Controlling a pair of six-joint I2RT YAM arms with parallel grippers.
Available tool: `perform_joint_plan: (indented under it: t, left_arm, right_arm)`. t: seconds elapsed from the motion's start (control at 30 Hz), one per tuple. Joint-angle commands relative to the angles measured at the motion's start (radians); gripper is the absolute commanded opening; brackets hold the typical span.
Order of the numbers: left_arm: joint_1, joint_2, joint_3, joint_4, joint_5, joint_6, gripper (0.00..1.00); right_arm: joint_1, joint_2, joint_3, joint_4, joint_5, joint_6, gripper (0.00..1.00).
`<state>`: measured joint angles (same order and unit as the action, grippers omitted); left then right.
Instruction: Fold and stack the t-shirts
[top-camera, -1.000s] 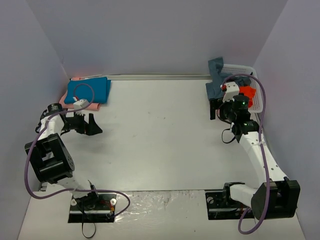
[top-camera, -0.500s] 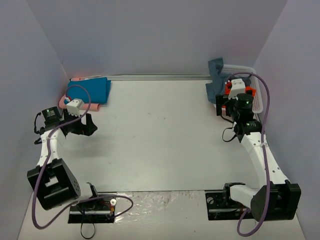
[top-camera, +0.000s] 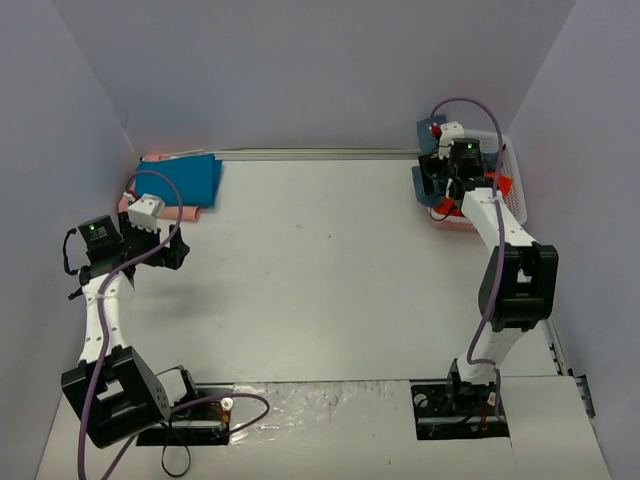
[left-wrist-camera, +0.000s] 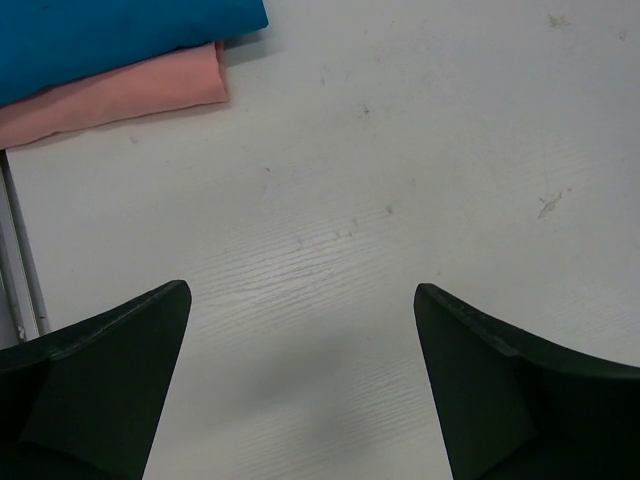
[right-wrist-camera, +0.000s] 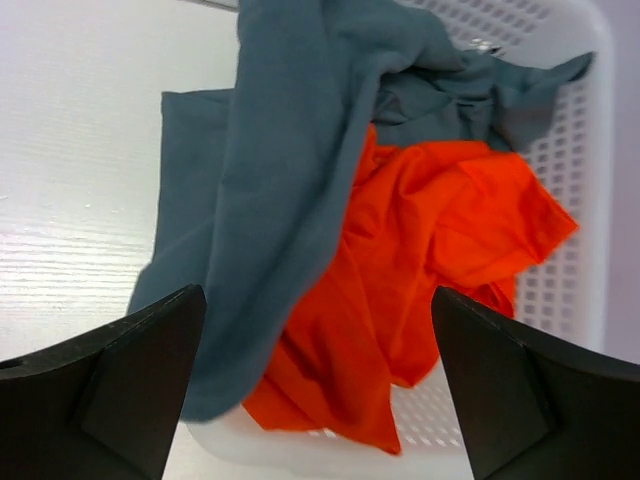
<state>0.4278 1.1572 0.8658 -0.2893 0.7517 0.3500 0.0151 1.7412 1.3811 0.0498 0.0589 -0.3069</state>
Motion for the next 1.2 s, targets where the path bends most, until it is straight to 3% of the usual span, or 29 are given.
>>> perform_joint_plan:
  t: [0.0, 0.13, 0.27, 0.3, 0.33, 0.37, 0.47, 0.53, 0.6, 0.67, 0.8, 0.83, 0.9, 0.97, 1.17]
  left_arm:
    - [0.009, 0.002, 0.016, -0.002, 0.014, 0.021, 0.94]
    - [0.009, 0.024, 0.016, -0.005, 0.023, 0.029, 0.94]
    - [0.009, 0.051, 0.027, -0.020, 0.028, 0.037, 0.94]
    - [0.009, 0.056, 0.030, -0.024, 0.028, 0.038, 0.94]
    - [0.009, 0.065, 0.033, -0.030, 0.028, 0.041, 0.94]
    - [0.009, 0.067, 0.036, -0.034, 0.029, 0.043, 0.94]
    - [0.009, 0.067, 0.030, -0.030, 0.034, 0.047, 0.94]
    - [0.009, 0.067, 0.027, -0.030, 0.034, 0.050, 0.94]
    - [0.009, 0.071, 0.029, -0.030, 0.040, 0.052, 0.94]
    - [0.009, 0.078, 0.032, -0.039, 0.044, 0.056, 0.94]
    - [0.009, 0.081, 0.030, -0.042, 0.044, 0.061, 0.94]
    - [0.009, 0.082, 0.032, -0.040, 0.044, 0.063, 0.94]
    - [0.009, 0.082, 0.032, -0.042, 0.046, 0.063, 0.94]
    - [0.009, 0.084, 0.030, -0.042, 0.047, 0.064, 0.94]
    - [0.009, 0.093, 0.033, -0.048, 0.051, 0.067, 0.94]
  right_arm:
    - [-0.001, 0.061, 0.096, -0.077, -0.083, 0.035, 0.91]
    - [-0.001, 0.130, 0.176, -0.114, -0.143, 0.049, 0.88]
    - [-0.001, 0.175, 0.223, -0.168, -0.188, 0.068, 0.75]
    - [-0.001, 0.182, 0.226, -0.171, -0.195, 0.071, 0.61]
    - [-0.001, 0.193, 0.230, -0.176, -0.195, 0.072, 0.53]
    - [-0.003, 0.198, 0.228, -0.177, -0.194, 0.074, 0.35]
    - [-0.001, 0.208, 0.225, -0.177, -0.186, 0.078, 0.14]
    - [-0.003, 0.207, 0.222, -0.179, -0.179, 0.077, 0.08]
    - [-0.003, 0.207, 0.219, -0.180, -0.177, 0.074, 0.11]
    - [-0.001, 0.207, 0.220, -0.189, -0.188, 0.068, 0.32]
    - [-0.001, 0.208, 0.217, -0.195, -0.203, 0.066, 0.32]
    - [-0.003, 0.213, 0.219, -0.200, -0.205, 0.066, 0.36]
    - [-0.003, 0.219, 0.219, -0.202, -0.203, 0.061, 0.28]
    - [-0.001, 0.222, 0.217, -0.203, -0.196, 0.063, 0.00]
    - [-0.001, 0.201, 0.223, -0.212, -0.194, 0.058, 0.00]
